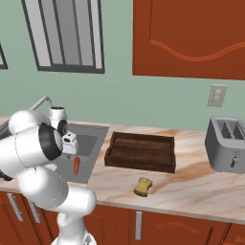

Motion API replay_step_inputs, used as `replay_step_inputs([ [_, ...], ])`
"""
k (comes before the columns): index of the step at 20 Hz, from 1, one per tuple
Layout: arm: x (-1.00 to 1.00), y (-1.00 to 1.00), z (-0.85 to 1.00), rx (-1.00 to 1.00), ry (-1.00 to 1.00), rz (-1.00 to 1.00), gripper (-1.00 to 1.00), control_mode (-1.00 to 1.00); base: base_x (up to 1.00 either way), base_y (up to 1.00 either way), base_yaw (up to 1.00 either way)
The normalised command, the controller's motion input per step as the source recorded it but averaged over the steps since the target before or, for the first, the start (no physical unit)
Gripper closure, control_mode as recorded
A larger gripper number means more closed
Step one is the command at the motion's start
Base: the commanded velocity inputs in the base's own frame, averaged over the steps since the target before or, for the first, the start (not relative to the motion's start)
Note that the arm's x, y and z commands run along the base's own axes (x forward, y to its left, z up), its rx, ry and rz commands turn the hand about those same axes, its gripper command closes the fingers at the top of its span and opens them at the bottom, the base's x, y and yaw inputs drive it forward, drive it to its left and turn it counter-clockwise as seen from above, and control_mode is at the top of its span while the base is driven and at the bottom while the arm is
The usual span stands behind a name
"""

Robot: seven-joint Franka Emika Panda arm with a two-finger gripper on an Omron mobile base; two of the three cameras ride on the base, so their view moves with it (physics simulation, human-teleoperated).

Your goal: Pick up all produce items and place them in the sink. Turn on the sink faucet to wash them. Then turn the sink off and put them in the tray.

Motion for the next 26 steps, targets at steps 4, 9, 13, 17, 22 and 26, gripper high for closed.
replay_step_inputs([
  [4,0.08,0.00,-0.15,-0.06,0.15,0.00,-1.00,-1.00,0.00,0.00,0.00],
  [9,0.11,0.00,-0.20,-0.05,0.10,0.00,-1.00,-1.00,0.00,0.00,0.00],
  [13,0.09,0.00,-0.21,-0.02,0.01,0.00,-1.00,-1.00,0.00,0.00,0.00],
  [17,0.02,0.00,-0.23,0.00,0.00,0.00,-1.00,-1.00,0.00,0.00,0.00],
  [22,0.07,0.00,-0.23,0.00,0.00,0.00,-1.00,-1.00,0.00,0.00,0.00],
  [26,0.13,0.00,-0.19,0.00,0.00,0.00,-1.00,-1.00,0.00,0.00,0.00],
])
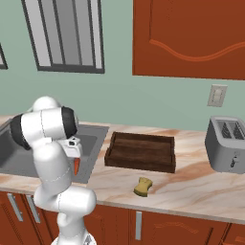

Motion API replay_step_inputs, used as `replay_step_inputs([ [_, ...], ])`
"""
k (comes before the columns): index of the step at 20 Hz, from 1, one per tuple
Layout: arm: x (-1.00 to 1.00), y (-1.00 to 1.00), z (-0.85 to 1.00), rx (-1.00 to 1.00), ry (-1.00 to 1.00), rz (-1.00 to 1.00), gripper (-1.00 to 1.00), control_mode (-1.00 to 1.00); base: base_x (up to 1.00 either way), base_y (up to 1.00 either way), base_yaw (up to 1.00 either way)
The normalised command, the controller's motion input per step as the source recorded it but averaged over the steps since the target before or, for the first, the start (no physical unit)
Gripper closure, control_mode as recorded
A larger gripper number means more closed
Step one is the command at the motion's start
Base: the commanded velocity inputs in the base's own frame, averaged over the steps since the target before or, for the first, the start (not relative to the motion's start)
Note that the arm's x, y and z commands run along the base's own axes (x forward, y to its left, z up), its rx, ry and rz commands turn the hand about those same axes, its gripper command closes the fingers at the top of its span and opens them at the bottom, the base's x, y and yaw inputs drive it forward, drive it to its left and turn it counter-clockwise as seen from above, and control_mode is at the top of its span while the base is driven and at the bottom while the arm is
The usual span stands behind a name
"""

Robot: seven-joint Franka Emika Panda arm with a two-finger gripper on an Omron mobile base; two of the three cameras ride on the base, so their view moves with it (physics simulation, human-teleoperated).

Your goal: Pick up all produce items and place them in the sink. Turn on the sink faucet to wash them. Then turn the sink off and put them in the tray.

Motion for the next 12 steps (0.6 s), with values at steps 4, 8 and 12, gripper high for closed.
replay_step_inputs([
  [4,0.18,0.00,-0.15,0.00,0.00,0.00,-1.00,-1.00,0.00,0.00,0.00],
  [8,0.20,0.00,-0.16,-0.01,0.00,0.00,-1.00,-1.00,0.00,0.00,0.00],
  [12,0.20,0.00,-0.17,-0.01,0.00,0.00,-1.00,-1.00,0.00,0.00,0.00],
])
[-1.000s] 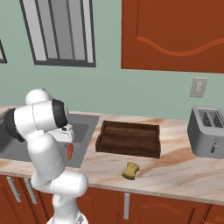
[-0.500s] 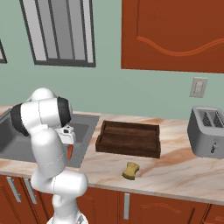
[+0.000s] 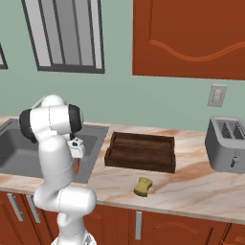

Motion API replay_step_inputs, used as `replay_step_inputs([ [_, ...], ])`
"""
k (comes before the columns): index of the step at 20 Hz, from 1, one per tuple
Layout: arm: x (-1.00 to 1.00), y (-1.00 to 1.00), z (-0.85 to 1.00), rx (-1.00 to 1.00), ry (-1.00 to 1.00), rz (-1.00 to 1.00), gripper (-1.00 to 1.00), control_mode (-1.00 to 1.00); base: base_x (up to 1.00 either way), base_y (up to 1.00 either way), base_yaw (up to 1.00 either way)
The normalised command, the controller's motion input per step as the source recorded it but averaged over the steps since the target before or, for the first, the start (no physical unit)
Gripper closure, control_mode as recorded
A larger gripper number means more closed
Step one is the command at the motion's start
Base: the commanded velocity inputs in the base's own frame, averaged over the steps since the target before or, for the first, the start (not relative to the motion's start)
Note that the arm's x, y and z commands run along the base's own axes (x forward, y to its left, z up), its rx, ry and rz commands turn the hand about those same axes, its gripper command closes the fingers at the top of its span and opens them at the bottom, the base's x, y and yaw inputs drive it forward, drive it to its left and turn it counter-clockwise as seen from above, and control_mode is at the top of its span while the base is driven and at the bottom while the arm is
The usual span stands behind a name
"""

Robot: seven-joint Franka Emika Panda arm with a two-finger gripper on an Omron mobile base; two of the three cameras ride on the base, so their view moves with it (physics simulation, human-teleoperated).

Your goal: Pick up all produce items and place them in the sink. Turn on the sink faucet to wash them. Then turn the sink off and put them in the tray.

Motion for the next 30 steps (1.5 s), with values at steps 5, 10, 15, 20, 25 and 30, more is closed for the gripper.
replay_step_inputs([
  [5,0.17,0.00,-0.17,-0.01,0.00,0.00,-1.00,-1.00,0.00,0.00,0.00],
  [10,0.15,0.00,-0.20,0.00,0.00,0.00,-1.00,-1.00,0.00,0.00,0.00],
  [15,0.12,0.00,-0.21,0.00,0.00,0.00,-1.00,-1.00,0.00,0.00,0.00],
  [20,0.08,0.00,-0.22,0.00,0.00,0.00,-1.00,-1.00,0.00,0.00,0.00],
  [25,0.11,0.00,-0.23,-0.01,0.00,0.00,-1.00,-1.00,0.00,0.00,0.00],
  [30,0.18,0.03,-0.17,-0.01,0.00,0.00,-1.00,-1.00,0.00,0.00,0.00],
])
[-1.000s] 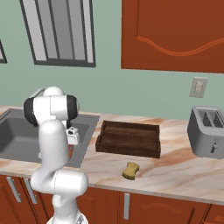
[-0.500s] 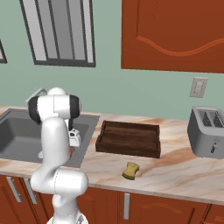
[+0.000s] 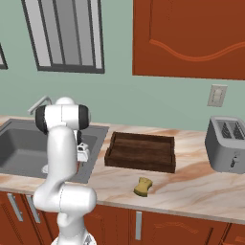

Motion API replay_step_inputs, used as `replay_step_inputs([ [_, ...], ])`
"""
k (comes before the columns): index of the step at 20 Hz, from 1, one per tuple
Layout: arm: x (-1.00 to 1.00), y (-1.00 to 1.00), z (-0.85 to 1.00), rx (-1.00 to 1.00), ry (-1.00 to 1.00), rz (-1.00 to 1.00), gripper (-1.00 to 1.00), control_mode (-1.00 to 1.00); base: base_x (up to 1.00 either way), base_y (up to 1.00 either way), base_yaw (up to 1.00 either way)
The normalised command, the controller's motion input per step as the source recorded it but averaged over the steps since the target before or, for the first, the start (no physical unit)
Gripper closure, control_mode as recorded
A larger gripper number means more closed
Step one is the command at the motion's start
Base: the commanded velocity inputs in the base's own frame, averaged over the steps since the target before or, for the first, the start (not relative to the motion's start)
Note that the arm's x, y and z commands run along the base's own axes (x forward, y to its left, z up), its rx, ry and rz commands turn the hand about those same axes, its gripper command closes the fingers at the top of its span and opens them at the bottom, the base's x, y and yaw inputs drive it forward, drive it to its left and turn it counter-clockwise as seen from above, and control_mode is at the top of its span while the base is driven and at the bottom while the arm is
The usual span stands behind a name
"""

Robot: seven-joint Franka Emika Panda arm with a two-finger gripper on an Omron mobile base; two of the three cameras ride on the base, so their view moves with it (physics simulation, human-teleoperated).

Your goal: Pick up all produce items and place them in the sink. Turn on the sink faucet to wash them. Then turn the sink off and put them in the tray.

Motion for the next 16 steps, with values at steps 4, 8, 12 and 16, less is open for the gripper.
replay_step_inputs([
  [4,0.17,0.04,-0.13,-0.01,-0.01,0.00,-1.00,-1.00,0.00,0.00,0.00],
  [8,0.20,0.11,-0.11,0.00,0.00,0.00,-1.00,-1.00,0.00,0.00,0.00],
  [12,0.20,0.16,-0.10,0.00,0.00,0.00,-1.00,-1.00,0.00,0.00,0.00],
  [16,0.21,0.15,-0.13,-0.01,0.00,0.00,-1.00,-1.00,0.00,0.00,0.00],
])
